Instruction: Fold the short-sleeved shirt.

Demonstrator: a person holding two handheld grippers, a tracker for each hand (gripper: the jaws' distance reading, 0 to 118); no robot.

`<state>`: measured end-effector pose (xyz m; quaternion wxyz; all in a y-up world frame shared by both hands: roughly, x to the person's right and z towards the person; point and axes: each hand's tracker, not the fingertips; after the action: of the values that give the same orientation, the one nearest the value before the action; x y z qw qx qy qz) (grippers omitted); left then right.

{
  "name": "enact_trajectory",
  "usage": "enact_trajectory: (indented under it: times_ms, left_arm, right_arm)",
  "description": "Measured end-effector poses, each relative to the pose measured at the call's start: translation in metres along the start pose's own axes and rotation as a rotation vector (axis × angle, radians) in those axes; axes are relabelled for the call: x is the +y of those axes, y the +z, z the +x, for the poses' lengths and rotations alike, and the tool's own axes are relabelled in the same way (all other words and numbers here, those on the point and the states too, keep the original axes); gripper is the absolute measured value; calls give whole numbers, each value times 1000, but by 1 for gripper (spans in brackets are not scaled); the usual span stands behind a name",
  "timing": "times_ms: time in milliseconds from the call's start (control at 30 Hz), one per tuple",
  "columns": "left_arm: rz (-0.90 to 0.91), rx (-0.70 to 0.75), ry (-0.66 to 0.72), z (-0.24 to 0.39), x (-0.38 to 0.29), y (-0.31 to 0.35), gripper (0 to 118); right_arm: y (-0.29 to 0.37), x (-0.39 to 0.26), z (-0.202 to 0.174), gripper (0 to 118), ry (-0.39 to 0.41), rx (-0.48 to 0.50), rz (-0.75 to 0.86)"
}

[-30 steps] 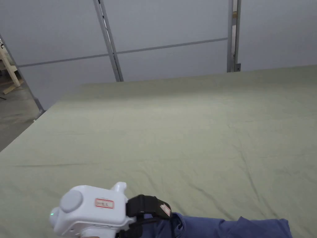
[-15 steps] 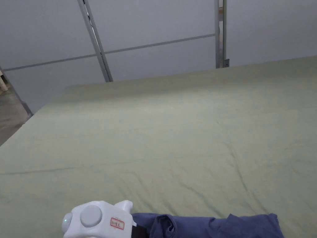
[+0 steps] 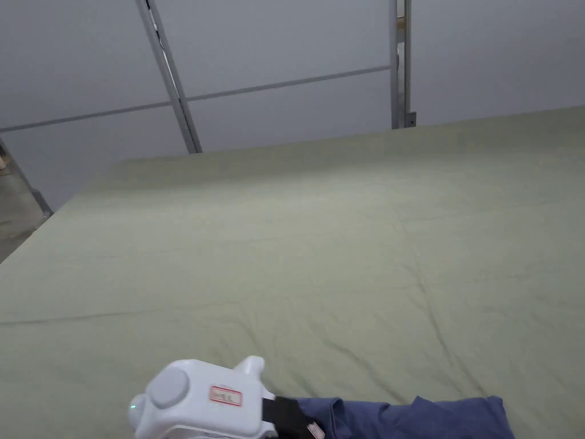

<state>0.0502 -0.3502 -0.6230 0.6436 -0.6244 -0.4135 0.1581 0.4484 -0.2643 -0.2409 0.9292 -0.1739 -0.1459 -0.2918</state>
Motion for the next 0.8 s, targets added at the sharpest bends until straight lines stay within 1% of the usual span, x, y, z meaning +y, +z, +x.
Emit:
enact_trajectory:
  times_ms: [67,133,200,267,367,400,433,467,500,600,633,667,700,733,767,800]
  left_arm:
    - [83,6,30,-14,6,35,0]
    - [150,92,19,-28,6,68,0]
    - [215,139,28,-46,9,91,0]
    - [223,115,71,-66,10,101,0]
    - [200,10,105,-98,15,101,0]
    - [190,-49,134,-112,15,99,6]
    - [196,-96,161,-126,15,97,40]
    - [187,-111,199,-140,17,90,94]
    - [151,-101,245,-148,15,81,118]
    - [135,-174,311,-173,11,66,118]
    - [171,-277,277,-176,8,67,118]
    - [173,-319,251,-171,10,63,118]
    - [157,-253,242,-168,9,60,118]
    - [162,-243,196,-154,0,55,118]
    - [167,-233,173,-149,-2,53,101]
    - [135,-237,161,-144,-2,50,57]
  right_arm:
    - [-1,2,1,3,-2,1,5]
    - [-3,4,2,3,-16,9,12]
    - [-5,5,1,3,-27,21,16]
    - [-8,4,-2,3,-31,28,14]
    - [-14,3,-9,3,-15,22,2]
    - [-15,2,-10,3,-11,23,-4]
    - [-15,2,-11,3,-7,28,-9]
    - [-16,1,-12,3,-3,33,-14]
    - [-17,1,-14,3,6,32,-18]
    - [-19,-1,-17,3,31,14,-23]
    - [-20,-1,-18,3,31,11,-25]
    - [-21,-1,-17,3,27,13,-29]
    - [-23,-1,-16,3,19,19,-36]
    - [-25,-1,-16,3,13,23,-43]
    - [-27,-1,-16,3,12,25,-49]
    - [-28,-2,-16,3,13,25,-52]
